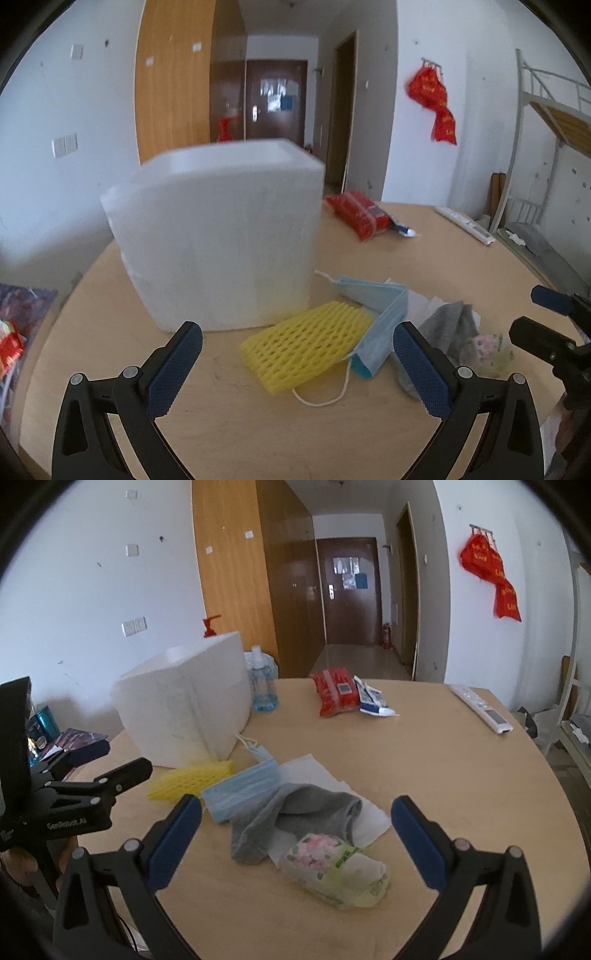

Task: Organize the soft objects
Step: 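Close the left gripper on the yellow foam net while the right gripper grasps the grey sock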

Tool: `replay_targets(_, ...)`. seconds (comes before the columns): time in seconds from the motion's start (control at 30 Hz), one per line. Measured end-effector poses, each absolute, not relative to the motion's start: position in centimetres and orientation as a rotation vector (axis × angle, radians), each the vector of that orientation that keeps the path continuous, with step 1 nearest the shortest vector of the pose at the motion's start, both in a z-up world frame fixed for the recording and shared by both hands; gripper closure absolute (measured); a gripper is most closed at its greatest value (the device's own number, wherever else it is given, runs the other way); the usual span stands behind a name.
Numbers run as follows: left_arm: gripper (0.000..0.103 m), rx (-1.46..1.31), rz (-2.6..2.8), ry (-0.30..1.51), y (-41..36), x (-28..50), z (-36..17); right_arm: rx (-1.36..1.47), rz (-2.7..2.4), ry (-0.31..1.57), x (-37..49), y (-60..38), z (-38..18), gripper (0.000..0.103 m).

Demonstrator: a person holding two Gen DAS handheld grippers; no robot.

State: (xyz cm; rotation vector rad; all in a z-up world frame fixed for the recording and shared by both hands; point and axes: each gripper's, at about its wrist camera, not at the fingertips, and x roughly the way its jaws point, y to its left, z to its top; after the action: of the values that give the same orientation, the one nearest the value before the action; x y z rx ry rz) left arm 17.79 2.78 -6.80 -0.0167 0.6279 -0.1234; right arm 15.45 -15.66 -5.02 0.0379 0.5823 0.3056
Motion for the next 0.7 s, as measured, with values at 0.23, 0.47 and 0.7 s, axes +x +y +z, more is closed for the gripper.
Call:
replay_targets(0.23, 0.000, -0.029, -0.102, 0.700, 3.5, 20.2, -8.7, 0.040, 0.317, 0.640, 17.9, -15.5, -6.1, 0.000)
replay_targets(0.47, 0.000, -0.044, -0.098, 0.753, 4.3, 21.7, -10.2, 0.007, 0.333, 0.686, 20.1, -14.9, -6.8, 0.000)
replay_targets(0.7, 0.005, -0.080, -0.105, 0.811, 5.5, 23.1, -11.4, -0.031, 0.344, 0.731, 21.8, -14.4, -7.9, 0.000)
